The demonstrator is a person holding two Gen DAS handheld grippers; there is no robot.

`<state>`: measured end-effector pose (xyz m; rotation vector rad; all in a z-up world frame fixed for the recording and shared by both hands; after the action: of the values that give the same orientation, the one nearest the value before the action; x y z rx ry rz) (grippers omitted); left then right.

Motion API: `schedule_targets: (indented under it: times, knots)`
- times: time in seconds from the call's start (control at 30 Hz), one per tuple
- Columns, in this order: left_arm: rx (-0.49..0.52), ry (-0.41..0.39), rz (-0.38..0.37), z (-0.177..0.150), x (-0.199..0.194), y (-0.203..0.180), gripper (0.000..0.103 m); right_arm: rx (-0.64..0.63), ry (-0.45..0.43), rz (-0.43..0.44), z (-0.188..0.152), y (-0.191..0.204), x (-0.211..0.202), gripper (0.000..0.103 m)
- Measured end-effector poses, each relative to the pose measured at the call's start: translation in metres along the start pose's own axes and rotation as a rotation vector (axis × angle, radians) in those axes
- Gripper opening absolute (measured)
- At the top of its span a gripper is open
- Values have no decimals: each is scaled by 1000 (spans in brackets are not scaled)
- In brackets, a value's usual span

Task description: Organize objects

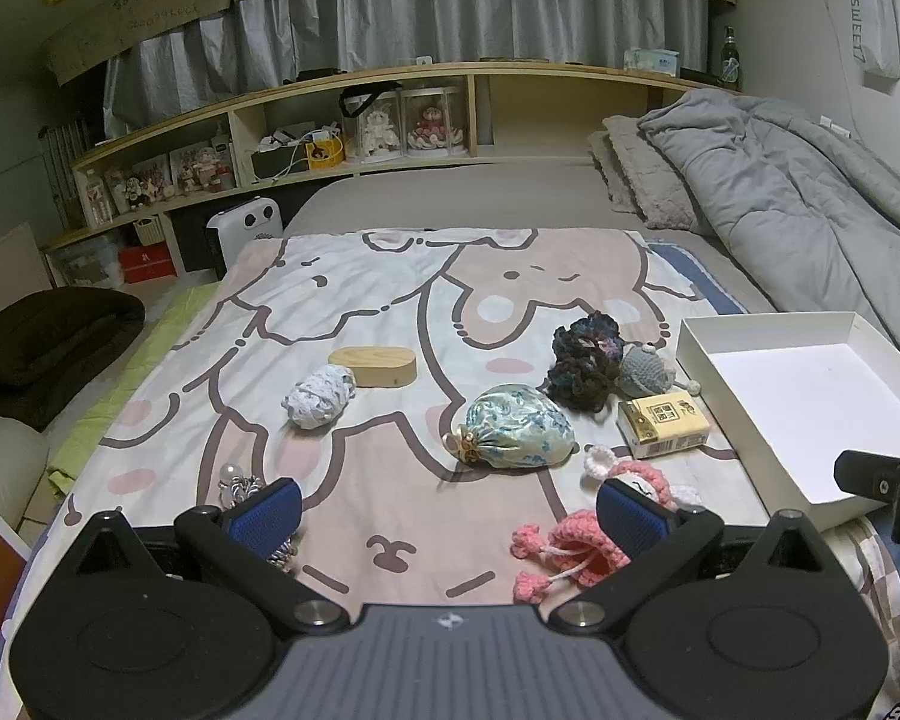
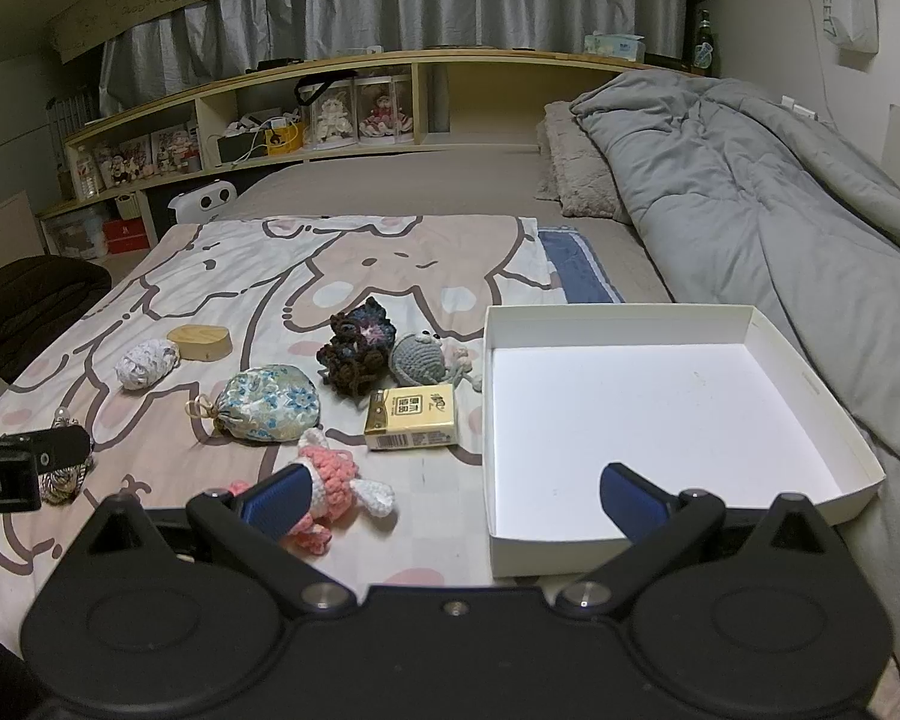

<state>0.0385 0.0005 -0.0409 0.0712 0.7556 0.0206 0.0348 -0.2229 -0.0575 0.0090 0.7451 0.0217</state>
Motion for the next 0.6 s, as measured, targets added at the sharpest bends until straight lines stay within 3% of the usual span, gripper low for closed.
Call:
schedule_targets:
  times: [0.6]
  knots:
    - [-1, 2, 1, 1, 0, 0, 103, 2, 1, 1, -1, 0, 1, 103]
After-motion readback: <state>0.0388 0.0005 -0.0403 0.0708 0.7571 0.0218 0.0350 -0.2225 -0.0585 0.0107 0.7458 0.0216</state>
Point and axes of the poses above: each gripper's, at about its wrist camera, not at the fingertips, and x roughly the way its jaws point, y to its left, z to its top, the point moved 5 cm from there along x, roughly the way its jaws point, and after that the axes turned 6 degrees about y, right-handed, at the moved point
